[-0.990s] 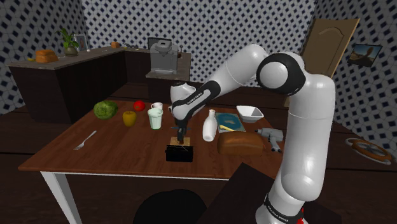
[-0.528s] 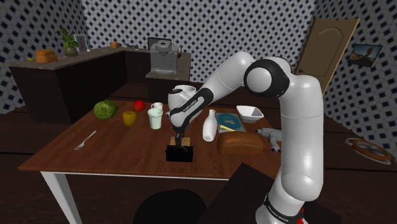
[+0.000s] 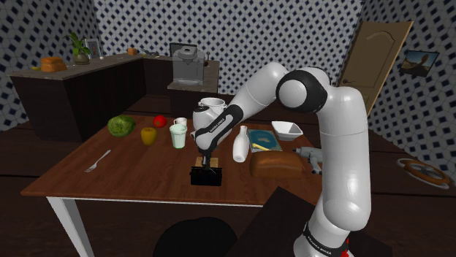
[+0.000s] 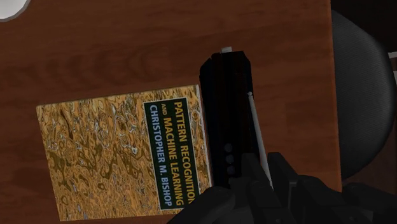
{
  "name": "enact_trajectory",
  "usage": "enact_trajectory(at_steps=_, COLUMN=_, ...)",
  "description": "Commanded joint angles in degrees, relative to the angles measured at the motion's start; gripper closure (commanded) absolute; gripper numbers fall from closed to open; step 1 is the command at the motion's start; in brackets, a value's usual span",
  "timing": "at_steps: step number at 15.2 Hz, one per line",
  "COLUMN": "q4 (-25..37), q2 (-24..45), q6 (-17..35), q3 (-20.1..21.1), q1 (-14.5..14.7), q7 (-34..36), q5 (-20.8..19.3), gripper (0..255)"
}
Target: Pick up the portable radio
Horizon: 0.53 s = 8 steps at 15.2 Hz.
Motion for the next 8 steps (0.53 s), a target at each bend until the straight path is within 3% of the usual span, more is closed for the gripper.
enact_trajectory(at_steps=1, q4=-0.02, q2=0.04, q6=0.0, q3=0.01, q1=0.01, q7=0.0, q5=0.01, gripper=255)
enact_trajectory(at_steps=8, q4=-0.02, q2=-1.14, q6=-1.17, q3=0.06, q1=0.0, q7=-0.21, q5=0.13, gripper=255)
